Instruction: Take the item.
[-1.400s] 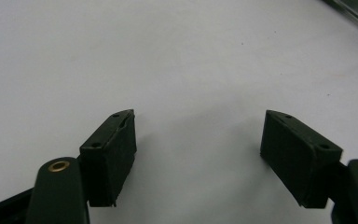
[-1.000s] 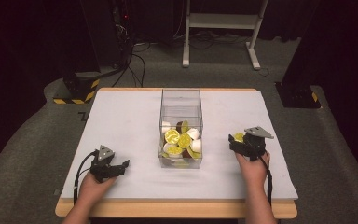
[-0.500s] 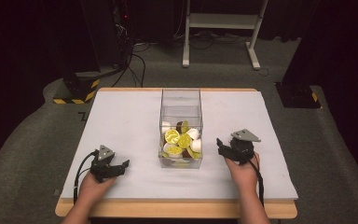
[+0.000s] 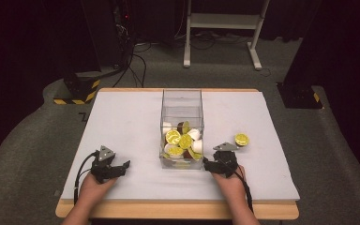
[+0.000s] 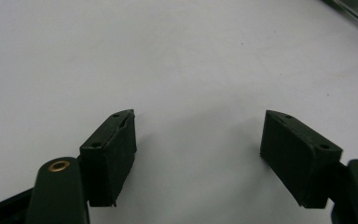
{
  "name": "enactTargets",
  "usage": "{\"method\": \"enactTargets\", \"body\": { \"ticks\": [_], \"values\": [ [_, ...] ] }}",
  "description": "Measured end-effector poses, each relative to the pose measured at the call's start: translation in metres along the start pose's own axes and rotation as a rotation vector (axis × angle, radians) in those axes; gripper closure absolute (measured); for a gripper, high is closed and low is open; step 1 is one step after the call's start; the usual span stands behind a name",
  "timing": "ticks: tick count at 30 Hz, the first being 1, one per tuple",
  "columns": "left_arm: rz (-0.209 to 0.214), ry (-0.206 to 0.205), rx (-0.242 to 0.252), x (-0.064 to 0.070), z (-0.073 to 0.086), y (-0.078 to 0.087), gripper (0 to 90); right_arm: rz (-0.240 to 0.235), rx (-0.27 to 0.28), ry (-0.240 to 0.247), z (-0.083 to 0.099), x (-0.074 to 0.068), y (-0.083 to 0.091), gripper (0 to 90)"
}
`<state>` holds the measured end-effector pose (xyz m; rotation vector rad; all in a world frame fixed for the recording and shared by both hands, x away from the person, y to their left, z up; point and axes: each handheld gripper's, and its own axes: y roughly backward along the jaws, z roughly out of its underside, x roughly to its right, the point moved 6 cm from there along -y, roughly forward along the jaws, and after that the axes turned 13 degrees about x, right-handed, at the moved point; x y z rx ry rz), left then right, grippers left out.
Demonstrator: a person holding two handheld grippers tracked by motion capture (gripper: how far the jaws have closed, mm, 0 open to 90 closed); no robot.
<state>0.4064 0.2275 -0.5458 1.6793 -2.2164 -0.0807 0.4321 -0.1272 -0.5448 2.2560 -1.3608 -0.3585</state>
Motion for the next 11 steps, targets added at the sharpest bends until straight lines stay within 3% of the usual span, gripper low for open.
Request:
{"method": "enactTargets", "body": {
  "ticks": [11],
  "values": [
    [0.0,0.0,0.0,0.0,0.0001,0.0,27.0,0.012,0.009,-0.01,0.0013,0.0002,-0.0004,23.6]
  ]
}}
